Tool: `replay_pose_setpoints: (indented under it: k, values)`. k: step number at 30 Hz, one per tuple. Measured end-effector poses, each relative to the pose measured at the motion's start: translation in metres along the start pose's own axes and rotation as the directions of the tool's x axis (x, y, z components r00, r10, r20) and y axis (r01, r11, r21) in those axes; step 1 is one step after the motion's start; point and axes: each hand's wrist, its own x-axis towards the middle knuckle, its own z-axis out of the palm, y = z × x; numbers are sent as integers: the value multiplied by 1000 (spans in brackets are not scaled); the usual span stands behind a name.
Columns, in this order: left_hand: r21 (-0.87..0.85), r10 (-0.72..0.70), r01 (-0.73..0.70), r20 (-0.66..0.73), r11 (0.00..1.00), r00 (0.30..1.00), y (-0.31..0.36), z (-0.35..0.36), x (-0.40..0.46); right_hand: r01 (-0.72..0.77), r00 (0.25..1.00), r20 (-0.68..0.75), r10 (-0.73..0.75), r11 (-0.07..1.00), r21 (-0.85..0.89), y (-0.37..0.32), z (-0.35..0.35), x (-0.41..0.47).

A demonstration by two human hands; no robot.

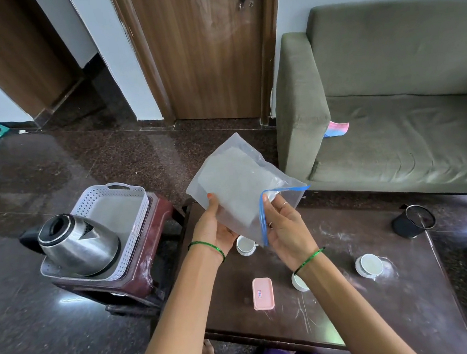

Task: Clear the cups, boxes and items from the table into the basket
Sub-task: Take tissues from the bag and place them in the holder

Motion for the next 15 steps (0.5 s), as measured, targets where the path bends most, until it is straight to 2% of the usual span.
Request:
replay_pose_setpoints:
  k: [3,15]
  values:
    - [-18,-3,2,-21,1000,1000,4,0,2,20,999,40,-21,999,28,3,5,5]
    - [-122,-26,24,-11,992,1000,18,-1,11,55,994,102,-49,997,-59,16,9,15]
